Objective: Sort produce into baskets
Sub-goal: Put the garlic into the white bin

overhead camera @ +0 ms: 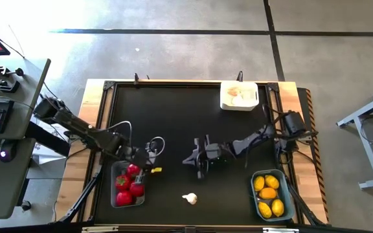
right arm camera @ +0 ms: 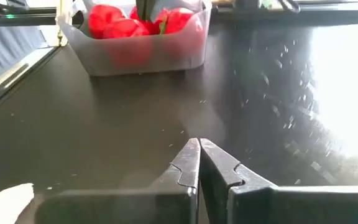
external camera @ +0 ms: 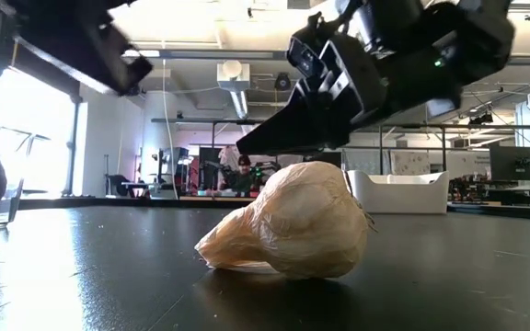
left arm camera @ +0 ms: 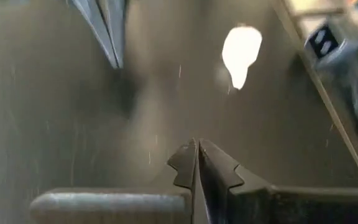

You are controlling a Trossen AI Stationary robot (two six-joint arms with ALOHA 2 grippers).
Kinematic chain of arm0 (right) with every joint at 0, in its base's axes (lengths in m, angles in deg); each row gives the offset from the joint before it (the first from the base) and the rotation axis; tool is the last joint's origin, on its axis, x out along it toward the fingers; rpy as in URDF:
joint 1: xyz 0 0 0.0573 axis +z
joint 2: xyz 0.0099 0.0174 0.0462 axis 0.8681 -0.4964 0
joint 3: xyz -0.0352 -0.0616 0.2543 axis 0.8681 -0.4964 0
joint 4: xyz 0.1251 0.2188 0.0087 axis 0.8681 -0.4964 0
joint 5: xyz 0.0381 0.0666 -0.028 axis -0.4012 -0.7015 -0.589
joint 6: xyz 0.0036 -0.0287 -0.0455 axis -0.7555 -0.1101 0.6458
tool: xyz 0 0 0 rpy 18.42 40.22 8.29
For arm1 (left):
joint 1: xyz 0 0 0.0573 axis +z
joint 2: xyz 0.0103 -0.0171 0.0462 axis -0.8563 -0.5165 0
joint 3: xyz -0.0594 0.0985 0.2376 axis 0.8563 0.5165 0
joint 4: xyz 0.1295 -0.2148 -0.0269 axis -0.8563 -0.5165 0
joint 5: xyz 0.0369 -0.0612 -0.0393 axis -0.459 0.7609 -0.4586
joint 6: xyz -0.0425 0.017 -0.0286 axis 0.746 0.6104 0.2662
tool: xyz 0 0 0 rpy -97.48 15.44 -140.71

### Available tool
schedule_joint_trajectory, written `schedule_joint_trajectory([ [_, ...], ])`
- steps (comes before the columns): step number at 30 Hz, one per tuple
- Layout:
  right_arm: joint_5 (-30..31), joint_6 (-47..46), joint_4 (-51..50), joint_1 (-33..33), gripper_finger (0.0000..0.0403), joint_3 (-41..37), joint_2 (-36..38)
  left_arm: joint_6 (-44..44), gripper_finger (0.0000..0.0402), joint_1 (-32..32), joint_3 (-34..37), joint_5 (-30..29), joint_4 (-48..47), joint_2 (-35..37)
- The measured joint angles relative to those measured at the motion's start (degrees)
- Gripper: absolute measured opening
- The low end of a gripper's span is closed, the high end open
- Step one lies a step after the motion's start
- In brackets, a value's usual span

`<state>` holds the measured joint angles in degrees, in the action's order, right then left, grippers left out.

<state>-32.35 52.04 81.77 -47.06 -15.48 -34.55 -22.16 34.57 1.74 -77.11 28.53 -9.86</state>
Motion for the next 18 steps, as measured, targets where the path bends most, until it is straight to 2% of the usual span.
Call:
schedule_joint_trajectory([
  [5, 8.62, -6.22, -1.5, 4.45, 0.0, 0.04, 0.0, -4.22, 0.0001, 2.66, 2.64, 3.86, 12.36, 0.02],
  [7, 9.93, -8.47, -1.38, 5.92, 0.0, 0.11, 0.0, -5.14, 0.0001, 3.19, 3.36, 5.13, 15.8, 0.0],
  [10, 11.9, -11.69, -4.12, 7.93, 0.0, 1.39, 0.0, -6.33, 0.0001, 3.79, 3.63, 5.49, 17.84, -0.02],
  [14, 16.27, -13.59, -13.64, 10.53, 0.0002, 5.87, 0.0, -7.48, 0.0001, 4.49, 3.63, 5.43, 19.51, 0.0],
  [18, 18.43, -15.18, -20.56, 12.4, 0.0027, 10.96, -0.66, -7.77, 0.0, 4.99, 3.66, 5.34, 20.71, 0.0],
])
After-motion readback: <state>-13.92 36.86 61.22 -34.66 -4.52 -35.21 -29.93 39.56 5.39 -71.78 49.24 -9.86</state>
